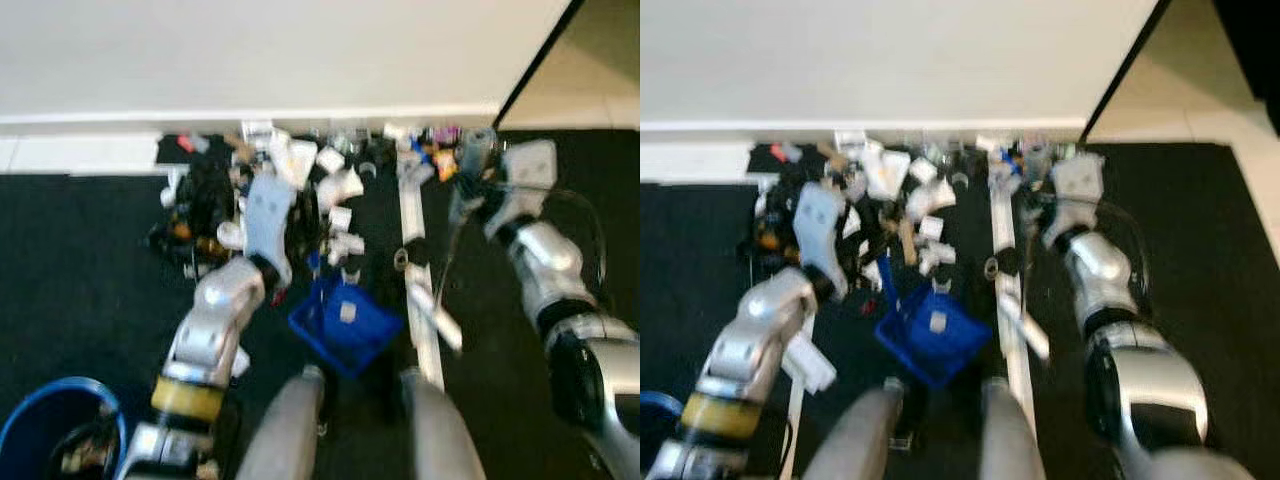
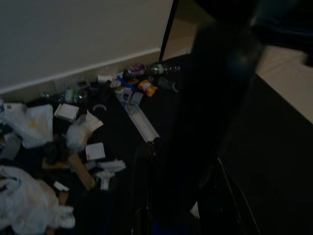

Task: Sweep floor

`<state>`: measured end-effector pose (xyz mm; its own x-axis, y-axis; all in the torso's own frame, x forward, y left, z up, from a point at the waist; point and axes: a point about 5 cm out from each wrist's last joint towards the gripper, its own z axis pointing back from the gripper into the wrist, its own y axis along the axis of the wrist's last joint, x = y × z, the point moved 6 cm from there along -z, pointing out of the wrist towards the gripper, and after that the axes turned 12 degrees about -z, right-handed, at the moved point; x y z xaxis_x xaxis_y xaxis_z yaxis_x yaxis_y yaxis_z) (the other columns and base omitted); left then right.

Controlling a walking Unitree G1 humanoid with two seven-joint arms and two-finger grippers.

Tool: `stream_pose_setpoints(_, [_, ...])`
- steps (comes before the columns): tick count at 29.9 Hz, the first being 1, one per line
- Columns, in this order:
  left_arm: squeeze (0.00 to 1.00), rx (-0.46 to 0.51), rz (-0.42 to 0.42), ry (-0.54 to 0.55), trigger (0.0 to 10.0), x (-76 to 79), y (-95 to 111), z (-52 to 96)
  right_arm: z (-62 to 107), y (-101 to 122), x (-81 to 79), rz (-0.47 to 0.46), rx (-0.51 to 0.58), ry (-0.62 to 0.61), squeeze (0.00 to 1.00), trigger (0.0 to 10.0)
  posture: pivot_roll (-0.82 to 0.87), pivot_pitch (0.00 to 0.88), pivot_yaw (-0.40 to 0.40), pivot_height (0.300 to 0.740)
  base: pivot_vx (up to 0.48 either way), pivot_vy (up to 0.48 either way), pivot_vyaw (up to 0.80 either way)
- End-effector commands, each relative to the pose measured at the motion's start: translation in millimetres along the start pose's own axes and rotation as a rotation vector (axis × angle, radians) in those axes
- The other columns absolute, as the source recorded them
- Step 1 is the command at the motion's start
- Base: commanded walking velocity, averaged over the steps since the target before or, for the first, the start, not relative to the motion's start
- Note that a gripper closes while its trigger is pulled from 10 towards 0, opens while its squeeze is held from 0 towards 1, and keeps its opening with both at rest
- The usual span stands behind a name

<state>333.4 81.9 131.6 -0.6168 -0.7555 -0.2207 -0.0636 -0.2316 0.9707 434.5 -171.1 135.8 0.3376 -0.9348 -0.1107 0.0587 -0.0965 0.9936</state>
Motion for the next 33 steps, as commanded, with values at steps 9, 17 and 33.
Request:
stream_pose_setpoints(9, [0.00,-0.012,-0.041,-0.299,10.0,52.1,-4.7,6.9,-18.1,-1.3,-50.7,-0.019,0.000,0.156,0.00,10.0,0.20,0.357,-0.017,0.740,0.000,0.000,0.00])
stream_pose_setpoints(17, [0.00,0.050,-0.291,-0.300,10.0,66.0,19.5,-37.7,-18.7,-0.7,-94.1,-0.046,0.042,0.360,0.00,10.0,0.15,0.346,-0.011,0.740,0.000,0.000,0.00])
stream_pose_setpoints(33, [0.00,0.024,-0.281,-0.104,10.0,41.1,10.0,-58.6,13.2,-4.2,-220.2,-0.290,0.199,0.847,0.00,10.0,0.06,0.326,0.002,0.740,0.000,0.000,0.00])
